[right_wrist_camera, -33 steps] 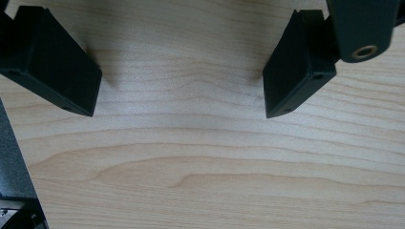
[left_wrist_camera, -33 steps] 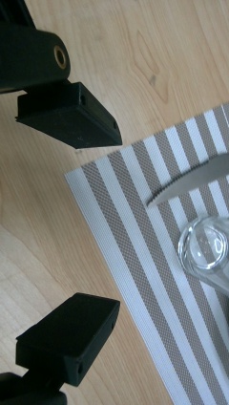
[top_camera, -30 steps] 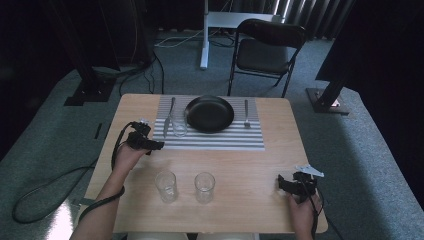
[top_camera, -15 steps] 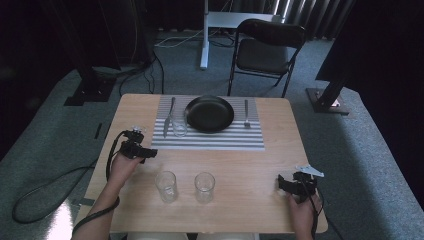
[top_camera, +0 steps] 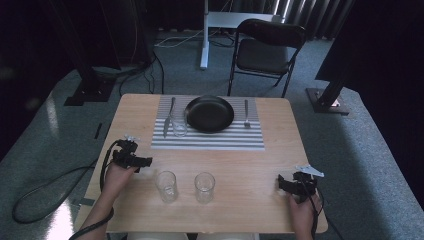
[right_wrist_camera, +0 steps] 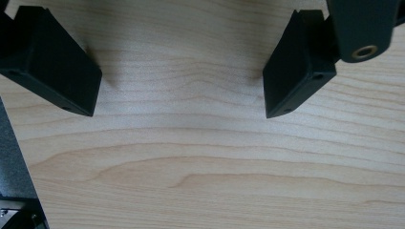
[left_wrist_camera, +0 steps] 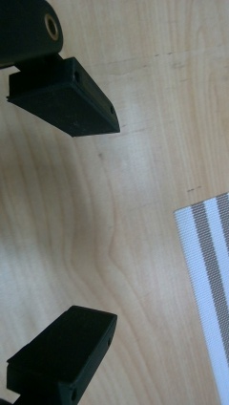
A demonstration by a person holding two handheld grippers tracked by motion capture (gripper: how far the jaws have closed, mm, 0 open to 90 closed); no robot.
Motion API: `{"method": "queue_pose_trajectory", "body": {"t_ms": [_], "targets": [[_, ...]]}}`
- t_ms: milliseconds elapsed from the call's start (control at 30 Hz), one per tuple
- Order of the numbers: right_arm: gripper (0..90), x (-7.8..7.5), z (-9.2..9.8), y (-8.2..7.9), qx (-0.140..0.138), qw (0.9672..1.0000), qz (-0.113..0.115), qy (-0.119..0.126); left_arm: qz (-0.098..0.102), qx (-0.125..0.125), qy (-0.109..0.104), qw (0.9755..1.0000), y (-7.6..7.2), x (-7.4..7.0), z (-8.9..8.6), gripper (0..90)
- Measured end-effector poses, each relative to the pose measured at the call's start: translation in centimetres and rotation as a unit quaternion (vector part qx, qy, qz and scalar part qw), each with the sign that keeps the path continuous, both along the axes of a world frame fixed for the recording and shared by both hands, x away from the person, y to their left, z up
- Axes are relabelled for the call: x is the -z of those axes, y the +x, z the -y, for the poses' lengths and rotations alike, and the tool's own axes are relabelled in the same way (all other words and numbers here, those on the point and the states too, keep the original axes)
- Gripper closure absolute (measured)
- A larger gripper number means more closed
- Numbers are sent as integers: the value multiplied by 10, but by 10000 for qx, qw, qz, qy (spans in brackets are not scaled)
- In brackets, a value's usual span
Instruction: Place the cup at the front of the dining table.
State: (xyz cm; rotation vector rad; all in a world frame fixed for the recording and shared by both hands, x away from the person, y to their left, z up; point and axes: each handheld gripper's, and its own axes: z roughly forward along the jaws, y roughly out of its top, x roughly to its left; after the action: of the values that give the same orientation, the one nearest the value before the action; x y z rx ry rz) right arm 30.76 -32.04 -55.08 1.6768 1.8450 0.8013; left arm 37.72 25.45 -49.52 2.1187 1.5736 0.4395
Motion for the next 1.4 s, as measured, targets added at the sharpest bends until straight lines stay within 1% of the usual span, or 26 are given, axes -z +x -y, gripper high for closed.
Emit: {"method": "queue_pose_trajectory", "body": {"t_ms": [67,100,167,233,267,300,333,367,500,600,667,733,767,800,867,900,1000,1133,1167,1200,1233,1267,1300,1333,1400], "targets": [[124,0,0,0,-2,10000,1,-1,0,0,0,10000,0,0,0,107],[125,0,0,0,-2,10000,1,-1,5,15,-60,10000,-5,1,-1,107],[125,0,0,0,0,10000,2,3,17,-11,-56,10000,-8,0,-3,106],[125,0,0,0,1,10000,0,2,28,-25,-52,10000,-9,-1,-4,78],[125,0,0,0,0,10000,1,4,21,0,-84,10000,-10,-1,-4,26],[125,0,0,0,0,10000,1,4,-39,34,-103,9999,-11,-1,-5,26],[124,0,0,0,0,10000,2,2,-40,26,-119,9999,-12,-1,-6,2],[124,0,0,0,0,10000,2,2,-41,28,-127,9999,-14,-1,-6,2],[124,0,0,0,0,10000,1,4,79,-82,-36,9999,-24,1,-8,2],[125,0,0,0,0,10000,2,3,61,-107,31,9999,-32,8,-10,1],[125,0,0,0,0,10000,-1,2,68,-143,38,9999,-36,11,-11,1],[124,0,0,0,0,10000,2,4,115,-177,73,9997,-41,14,-13,1],[125,0,0,0,-1,10000,3,2,157,-211,58,9996,-44,15,-14,1],[124,0,0,0,0,10000,1,3,223,-250,105,9994,-48,16,-15,1],[125,0,0,0,1,10000,1,2,270,-295,216,9990,-51,16,-16,1],[124,0,0,0,0,10000,2,3,320,-303,192,9988,-53,16,-16,1],[124,0,0,0,0,10000,2,3,458,-470,189,9977,-59,17,-19,1],[124,0,0,0,1,10000,-1,0,690,-755,245,9945,-66,19,-26,1],[124,0,0,0,1,10000,0,1,700,-790,211,9942,-67,20,-28,1],[124,0,0,0,0,10000,1,1,714,-845,227,9936,-68,21,-29,2],[124,0,0,0,0,10000,0,1,714,-882,273,9932,-69,22,-31,1],[125,0,0,0,-1,10000,0,-1,714,-882,273,9932,-69,22,-31,1],[124,0,0,0,4,10000,1,8,660,-917,386,9928,-72,25,-35,1],[124,0,0,0,6,10000,2,12,682,-984,408,9920,-74,27,-37,1],[125,0,0,0,6,10000,0,10,675,-1019,427,9916,-75,28,-39,1]]}}
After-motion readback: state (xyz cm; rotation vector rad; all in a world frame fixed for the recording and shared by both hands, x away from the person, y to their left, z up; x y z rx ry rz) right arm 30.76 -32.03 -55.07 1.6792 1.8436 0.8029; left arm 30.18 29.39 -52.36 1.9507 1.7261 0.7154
